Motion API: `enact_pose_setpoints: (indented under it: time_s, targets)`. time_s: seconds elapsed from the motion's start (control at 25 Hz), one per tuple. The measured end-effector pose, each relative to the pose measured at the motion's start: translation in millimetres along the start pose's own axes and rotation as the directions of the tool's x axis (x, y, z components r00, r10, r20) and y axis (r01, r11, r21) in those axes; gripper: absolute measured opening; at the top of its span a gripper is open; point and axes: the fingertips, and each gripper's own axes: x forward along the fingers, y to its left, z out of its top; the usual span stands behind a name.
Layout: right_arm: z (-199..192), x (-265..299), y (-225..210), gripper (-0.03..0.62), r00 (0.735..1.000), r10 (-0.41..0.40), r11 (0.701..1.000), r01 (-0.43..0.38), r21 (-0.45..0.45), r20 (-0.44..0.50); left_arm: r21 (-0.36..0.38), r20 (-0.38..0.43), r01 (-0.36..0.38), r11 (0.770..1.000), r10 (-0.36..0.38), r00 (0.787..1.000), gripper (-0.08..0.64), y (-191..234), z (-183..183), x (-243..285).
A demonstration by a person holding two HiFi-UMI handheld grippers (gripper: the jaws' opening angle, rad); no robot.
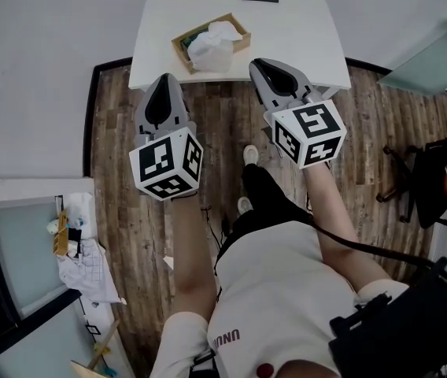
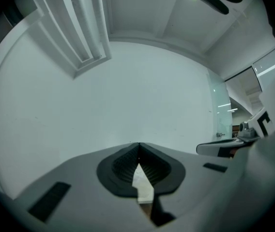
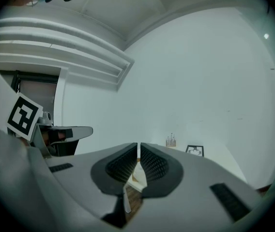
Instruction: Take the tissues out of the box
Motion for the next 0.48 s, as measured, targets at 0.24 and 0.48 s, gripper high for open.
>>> enact_pose_setpoints:
  time_s: [0.24,0.48]
  targets:
    - [4.1,35.3,-12.0,0.021,1.0,0.014,1.0,-0.014,0.013,0.001,0.004,-0.009,-0.018,1.0,0.018,1.0,0.014,15.1,0.7,30.6]
    - [9.6,64.8,-38.9,0.021,1.0,-0.011,1.0,0.011,0.011,0.013,-0.007,-0.016,-0.039,0.999,0.039,0.999,0.014,26.1,-2.4,68.0]
